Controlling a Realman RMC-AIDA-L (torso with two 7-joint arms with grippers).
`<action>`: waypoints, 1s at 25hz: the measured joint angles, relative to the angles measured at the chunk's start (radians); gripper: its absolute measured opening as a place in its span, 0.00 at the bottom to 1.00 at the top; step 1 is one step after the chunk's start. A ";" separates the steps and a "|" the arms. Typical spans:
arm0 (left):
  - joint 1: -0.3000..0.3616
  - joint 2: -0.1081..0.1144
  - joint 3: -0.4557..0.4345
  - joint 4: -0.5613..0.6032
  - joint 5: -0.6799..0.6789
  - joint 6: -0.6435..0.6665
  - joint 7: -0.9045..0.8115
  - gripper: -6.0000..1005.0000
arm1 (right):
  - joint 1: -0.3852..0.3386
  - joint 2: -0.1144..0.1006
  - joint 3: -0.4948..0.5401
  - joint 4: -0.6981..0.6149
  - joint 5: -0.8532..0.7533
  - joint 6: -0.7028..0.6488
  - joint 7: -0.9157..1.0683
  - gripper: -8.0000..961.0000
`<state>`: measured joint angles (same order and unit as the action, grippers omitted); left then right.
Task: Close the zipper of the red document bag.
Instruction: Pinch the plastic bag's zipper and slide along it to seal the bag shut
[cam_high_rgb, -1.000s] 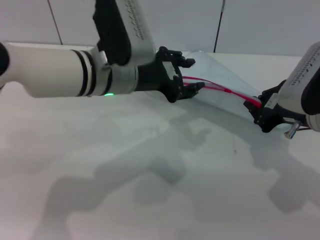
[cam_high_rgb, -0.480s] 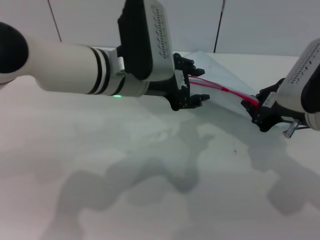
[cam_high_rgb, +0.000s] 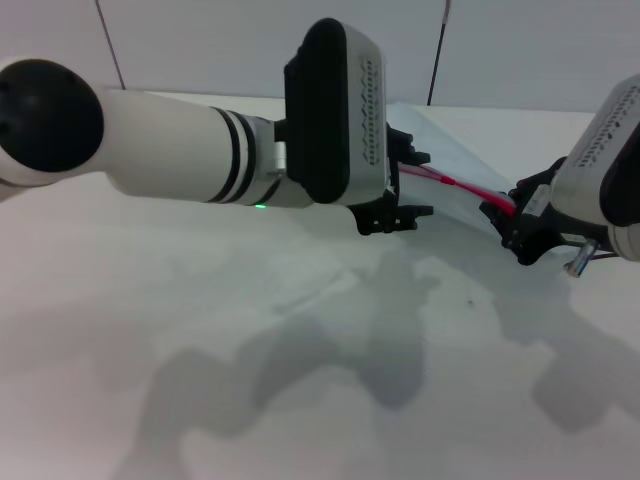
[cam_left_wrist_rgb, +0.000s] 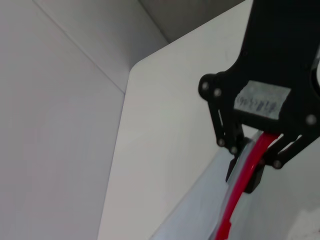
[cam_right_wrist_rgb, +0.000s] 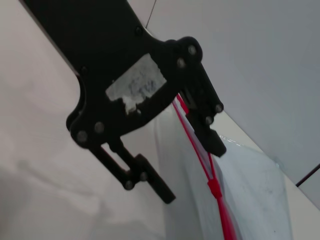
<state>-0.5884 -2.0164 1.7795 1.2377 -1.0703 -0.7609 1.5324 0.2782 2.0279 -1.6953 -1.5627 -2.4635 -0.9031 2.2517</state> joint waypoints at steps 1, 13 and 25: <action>0.001 -0.003 0.001 0.004 0.004 0.000 0.003 0.55 | 0.000 0.000 0.000 0.000 0.001 0.000 0.000 0.06; 0.040 -0.011 -0.007 0.045 -0.024 0.014 0.087 0.55 | 0.004 -0.001 -0.001 -0.009 0.015 -0.012 -0.001 0.06; 0.109 -0.009 -0.016 0.033 -0.210 0.067 0.277 0.55 | 0.003 0.001 -0.001 -0.027 0.015 -0.025 0.002 0.06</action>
<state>-0.4789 -2.0254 1.7636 1.2709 -1.2798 -0.6939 1.8097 0.2813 2.0287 -1.6966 -1.5893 -2.4482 -0.9285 2.2535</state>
